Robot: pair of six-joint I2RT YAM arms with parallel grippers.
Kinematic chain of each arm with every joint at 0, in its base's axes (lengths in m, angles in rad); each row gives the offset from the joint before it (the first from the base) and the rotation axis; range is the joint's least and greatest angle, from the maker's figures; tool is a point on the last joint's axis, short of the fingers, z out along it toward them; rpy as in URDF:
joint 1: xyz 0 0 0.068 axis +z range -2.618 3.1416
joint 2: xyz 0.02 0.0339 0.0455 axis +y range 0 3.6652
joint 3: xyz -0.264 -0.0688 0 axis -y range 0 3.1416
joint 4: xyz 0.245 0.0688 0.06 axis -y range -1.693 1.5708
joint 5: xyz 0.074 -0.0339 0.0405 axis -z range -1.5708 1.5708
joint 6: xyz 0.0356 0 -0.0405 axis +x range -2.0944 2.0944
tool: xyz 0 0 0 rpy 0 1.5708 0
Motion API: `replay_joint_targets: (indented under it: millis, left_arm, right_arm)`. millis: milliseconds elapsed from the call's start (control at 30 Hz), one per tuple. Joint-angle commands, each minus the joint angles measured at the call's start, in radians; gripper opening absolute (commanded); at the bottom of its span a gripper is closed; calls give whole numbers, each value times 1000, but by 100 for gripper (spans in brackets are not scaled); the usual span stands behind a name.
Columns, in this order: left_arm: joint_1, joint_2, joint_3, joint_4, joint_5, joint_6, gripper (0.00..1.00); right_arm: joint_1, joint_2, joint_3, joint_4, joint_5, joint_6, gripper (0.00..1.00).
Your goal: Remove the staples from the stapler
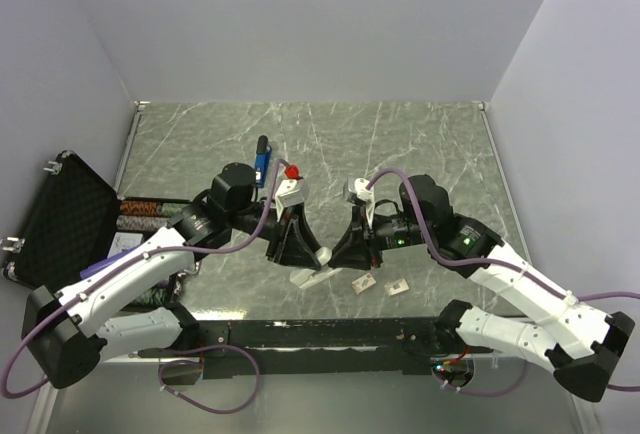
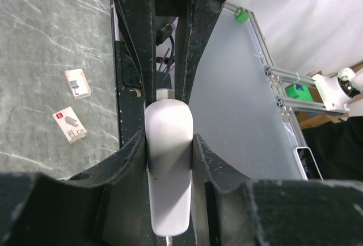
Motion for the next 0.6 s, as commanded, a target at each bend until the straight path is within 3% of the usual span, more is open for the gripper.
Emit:
replay_joint_targets:
  millis: [0,267,567]
  left_arm:
    - [27,-59,-1,206,-14,-72,1]
    - [62,-96,-54,402,-106,-223,1]
    - [65,-119,-93,493,-271,-292,1]
  right_arm:
    - [29,-26,-53,42,-46,22,22]
    - [56,-45,-119,103,-40,67,8]
    - [72,-42,-139,149,-32,96,3]
